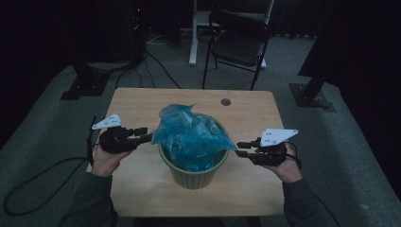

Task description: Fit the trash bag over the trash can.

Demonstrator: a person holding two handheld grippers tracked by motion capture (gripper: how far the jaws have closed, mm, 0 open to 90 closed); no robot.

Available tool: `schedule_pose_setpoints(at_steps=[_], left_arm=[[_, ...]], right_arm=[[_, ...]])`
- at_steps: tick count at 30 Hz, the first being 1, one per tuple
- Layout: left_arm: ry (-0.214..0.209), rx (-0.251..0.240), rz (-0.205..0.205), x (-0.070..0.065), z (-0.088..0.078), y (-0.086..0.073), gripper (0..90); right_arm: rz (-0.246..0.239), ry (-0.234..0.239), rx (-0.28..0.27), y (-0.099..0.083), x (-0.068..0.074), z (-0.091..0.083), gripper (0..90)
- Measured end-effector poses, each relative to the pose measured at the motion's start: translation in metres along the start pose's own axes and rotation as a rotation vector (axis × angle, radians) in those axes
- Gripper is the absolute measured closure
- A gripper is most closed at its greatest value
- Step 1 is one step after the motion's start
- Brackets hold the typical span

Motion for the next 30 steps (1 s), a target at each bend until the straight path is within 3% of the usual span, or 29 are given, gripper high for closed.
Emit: schedule_pose_setpoints(at_steps=[9,22,25,27,30], left_arm=[[-0.024,0.006,0.045,-0.009,0.008,0.016,55.1],[-0.032,0.060,0.084,-0.019,0.032,0.024,52.0],[-0.006,0.072,0.095,-0.021,0.036,0.024,60.0],[0.018,0.062,0.096,-0.022,0.034,0.024,71.7],[0.000,0.034,0.094,-0.023,0.027,0.023,82.2]], right_arm=[[-0.021,-0.005,-0.036,0.015,-0.002,-0.003,68.5],[-0.066,0.008,-0.043,0.045,-0.004,0.022,65.3],[-0.066,0.008,-0.032,0.046,-0.005,0.026,68.8],[-0.063,0.010,-0.019,0.046,-0.005,0.028,79.4],[-0.070,0.000,-0.017,0.044,-0.004,0.027,88.0]])
Point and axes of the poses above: each handheld gripper's, and its own axes: z roughly forward along the jaws, y roughly out of its top, x roughly to its left, the point moved 3 cm from there along z, roughly forward along the jaws, and after that the axes turned 7 degrees about -z, right-handed, at the moved point
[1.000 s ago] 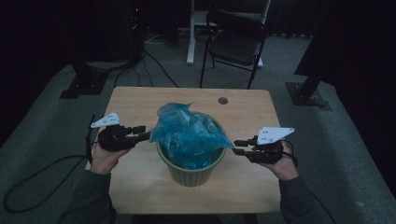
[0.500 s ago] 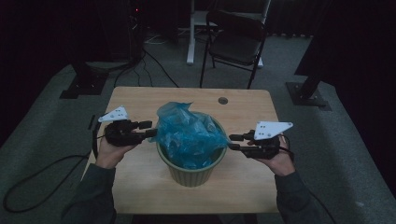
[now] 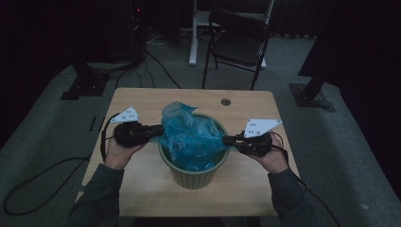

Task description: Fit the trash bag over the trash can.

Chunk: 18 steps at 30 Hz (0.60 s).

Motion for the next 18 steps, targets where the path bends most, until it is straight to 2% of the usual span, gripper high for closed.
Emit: schedule_pose_setpoints(at_steps=[3,7,14,18], left_arm=[[-0.009,-0.018,0.017,-0.004,-0.006,-0.003,85.3],[-0.015,-0.028,0.036,-0.009,-0.015,-0.009,86.7],[-0.038,-0.020,0.065,-0.020,-0.023,-0.025,87.7],[-0.043,-0.007,0.066,-0.024,-0.024,-0.033,87.8]], right_arm=[[0.000,-0.009,-0.001,-0.001,0.001,-0.003,89.1],[-0.006,0.003,0.011,-0.006,0.006,-0.006,89.2],[-0.016,0.023,0.008,-0.014,0.016,-0.013,89.2],[-0.021,0.031,0.010,-0.016,0.021,-0.014,89.4]])
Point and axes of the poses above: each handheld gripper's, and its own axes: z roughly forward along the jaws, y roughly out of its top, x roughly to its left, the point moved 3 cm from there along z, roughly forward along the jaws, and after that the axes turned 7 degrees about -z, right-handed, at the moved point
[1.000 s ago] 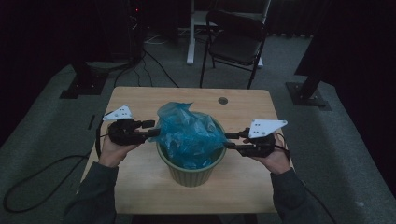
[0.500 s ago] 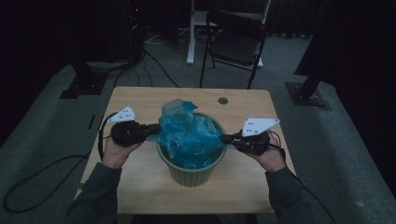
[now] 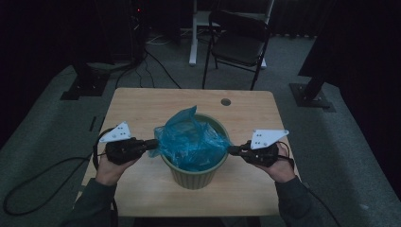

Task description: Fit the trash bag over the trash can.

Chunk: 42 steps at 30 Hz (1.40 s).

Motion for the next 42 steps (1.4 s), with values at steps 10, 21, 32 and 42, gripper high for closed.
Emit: schedule_pose_setpoints(at_steps=[10,21,32,42], left_arm=[[-0.048,0.011,-0.023,-0.006,0.001,-0.020,89.0],[-0.069,0.050,0.002,-0.014,0.009,-0.028,89.0],[-0.034,0.027,-0.008,-0.003,0.025,-0.025,89.0],[-0.040,0.071,0.023,-0.007,0.026,-0.038,89.0]], right_arm=[[-0.015,0.059,0.013,-0.006,0.014,0.002,89.9],[-0.040,0.102,0.024,-0.004,0.022,0.005,90.0],[-0.023,0.061,0.014,-0.005,0.011,0.010,90.0],[-0.038,0.113,0.071,-0.016,0.019,0.020,90.0]])
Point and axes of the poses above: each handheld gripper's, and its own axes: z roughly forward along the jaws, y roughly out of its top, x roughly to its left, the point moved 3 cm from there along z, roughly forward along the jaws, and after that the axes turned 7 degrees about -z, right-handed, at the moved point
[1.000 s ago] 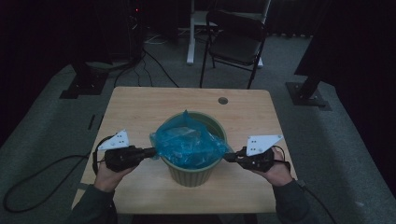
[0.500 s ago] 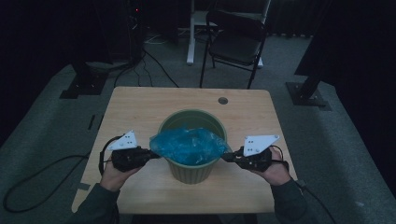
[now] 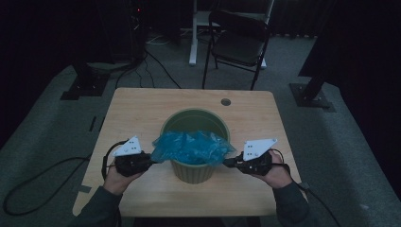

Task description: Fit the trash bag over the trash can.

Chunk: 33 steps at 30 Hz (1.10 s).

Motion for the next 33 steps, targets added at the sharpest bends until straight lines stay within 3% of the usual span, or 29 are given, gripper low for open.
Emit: schedule_pose_setpoints(at_steps=[11,17,21,25,30,33], left_arm=[[0.026,0.034,-0.001,0.005,0.006,-0.007,89.0],[0.023,0.053,0.006,0.004,0.011,-0.009,89.0],[0.033,0.076,-0.014,0.008,0.015,-0.014,88.9],[0.035,0.057,-0.060,0.016,0.013,-0.017,88.8],[0.045,0.042,-0.076,0.018,0.009,-0.017,88.6],[0.047,0.050,-0.064,0.016,0.009,-0.017,88.7]], right_arm=[[0.028,0.001,0.063,-0.014,-0.005,0.008,90.0],[0.015,0.017,0.059,-0.012,-0.002,0.009,89.9],[-0.001,0.020,0.053,-0.007,0.000,0.010,89.9],[-0.009,0.015,0.045,-0.005,0.001,0.010,88.6],[0.006,0.012,0.056,-0.008,-0.001,0.010,89.3],[0.017,0.005,0.099,-0.015,-0.004,0.011,90.0]])
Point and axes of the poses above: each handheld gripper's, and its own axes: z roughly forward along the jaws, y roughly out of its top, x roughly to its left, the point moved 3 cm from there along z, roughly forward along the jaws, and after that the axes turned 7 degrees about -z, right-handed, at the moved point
